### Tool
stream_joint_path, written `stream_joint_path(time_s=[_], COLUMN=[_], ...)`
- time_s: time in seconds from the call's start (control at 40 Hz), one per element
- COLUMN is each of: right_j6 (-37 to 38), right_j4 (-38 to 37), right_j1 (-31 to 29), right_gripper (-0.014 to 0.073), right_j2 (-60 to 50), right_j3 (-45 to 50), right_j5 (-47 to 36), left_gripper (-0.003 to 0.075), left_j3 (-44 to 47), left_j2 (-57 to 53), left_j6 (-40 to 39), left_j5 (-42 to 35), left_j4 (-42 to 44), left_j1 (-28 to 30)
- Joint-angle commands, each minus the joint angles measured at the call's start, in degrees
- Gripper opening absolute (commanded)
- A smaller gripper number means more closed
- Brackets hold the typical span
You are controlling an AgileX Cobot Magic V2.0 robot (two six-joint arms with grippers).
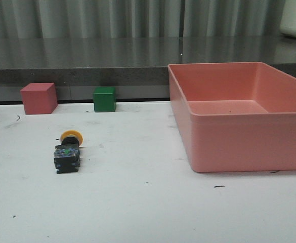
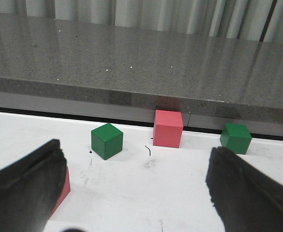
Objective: Place and stand button with both arms
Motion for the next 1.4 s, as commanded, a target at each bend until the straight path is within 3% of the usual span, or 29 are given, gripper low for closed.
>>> stream_joint_path(time_s=[0.0,0.25,0.63,0.8,1.13,1.38], right_j6=[-0.68,-0.68,-0.68,-0.68,-0.68,-0.68], right_j4=[-3.99,-4.68,-4.68,-4.68,-4.68,-4.68], right_j1=[-0.22,-0.22,-0.22,-0.22,-0.22,-0.22], right_gripper=[-0.0068,-0.0068,-0.0068,-0.0068,-0.0068,-0.0068], right_j2=[-7.37,-20.70,-22.94,-22.94,-22.94,-22.94], right_j3=[4.71,12.53,13.47,13.47,13.47,13.47], right_j5=[-9.56,-17.14,-18.00,-18.00,-18.00,-18.00], left_gripper=[0.0564,0.0564,0.0564,0.0564,0.0564,0.0564], left_j3=[-2.09,-2.09,-3.25,-8.03,-17.21,-28.58], left_j2=[0.74,0.74,3.45,12.08,30.21,47.38], left_j6=[0.02,0.02,0.02,0.02,0.02,0.02], left_j5=[-4.85,-4.96,-4.16,-3.56,-1.62,9.60], left_j4=[-0.07,-0.07,-2.08,-4.31,-9.09,-13.97], left_j1=[0.10,0.10,-0.68,-7.65,-28.50,-32.16])
